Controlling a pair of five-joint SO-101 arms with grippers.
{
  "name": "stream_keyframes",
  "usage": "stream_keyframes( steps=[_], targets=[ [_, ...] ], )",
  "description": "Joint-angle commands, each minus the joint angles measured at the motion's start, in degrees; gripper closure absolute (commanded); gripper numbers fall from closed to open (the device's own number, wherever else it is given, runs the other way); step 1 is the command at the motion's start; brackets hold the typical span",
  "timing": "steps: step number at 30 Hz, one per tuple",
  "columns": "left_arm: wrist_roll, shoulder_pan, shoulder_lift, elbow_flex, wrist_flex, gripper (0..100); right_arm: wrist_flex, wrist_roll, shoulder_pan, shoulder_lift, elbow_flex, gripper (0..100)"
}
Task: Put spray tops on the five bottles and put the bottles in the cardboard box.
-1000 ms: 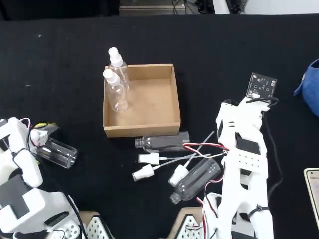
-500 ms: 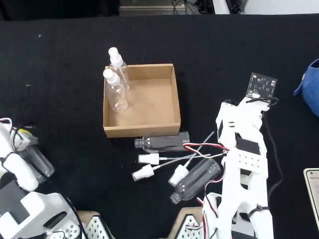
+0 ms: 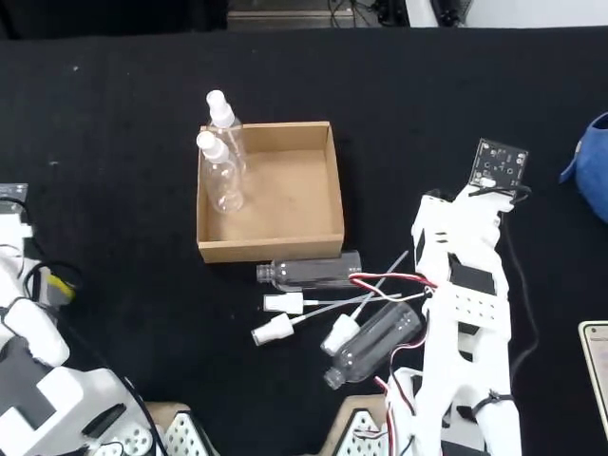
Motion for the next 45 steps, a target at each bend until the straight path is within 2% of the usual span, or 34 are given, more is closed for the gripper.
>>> stream_keyframes(
  steps=[1,7,10,17,26,28,30,31,32,33,38,42,45],
  targets=[
    [-1.32,0.40,-3.43,-0.84,2.81,70,-1.23,0.00,0.88,-1.19,-0.13,98.7],
    [-1.67,0.48,-2.99,-0.57,2.90,84,-1.14,0.00,0.97,-1.19,-0.13,98.7],
    [-2.20,-1.36,-3.52,-0.48,3.34,88,-1.23,0.00,0.97,-1.19,-0.13,98.7],
    [-14.59,-5.05,-3.52,-2.68,5.80,79,-1.49,0.00,0.88,-1.19,-0.13,98.7],
    [-14.59,-2.86,-3.52,-2.68,6.07,78,-1.41,0.00,1.05,-1.19,-0.13,98.7],
    [-14.59,-1.80,-3.52,-2.68,6.15,84,-1.49,0.00,1.05,-1.19,-0.13,98.7],
    [-14.59,-0.48,-3.52,-2.68,5.89,95,-1.49,0.00,1.05,-1.19,-0.13,98.7],
    [-14.24,0.04,-3.52,-2.68,5.89,98,-1.49,0.00,1.05,-1.19,-0.13,98.7],
    [-13.10,0.13,-3.52,-2.68,5.89,95,-1.32,0.00,1.05,-1.19,-0.13,98.7],
    [-11.16,0.13,-3.60,-2.77,5.71,94,-1.23,0.00,0.88,-1.19,-0.13,98.7],
    [-0.44,-0.22,-3.78,-10.59,7.30,97,-1.58,-0.44,0.70,-1.45,0.92,98.7],
    [7.03,0.92,-9.05,-16.75,18.46,97,-1.58,-0.44,0.70,-1.63,1.19,98.7],
    [8.70,4.00,-15.56,-16.84,25.49,97,-1.14,-0.44,0.70,-1.63,0.92,98.7]
  ],
)
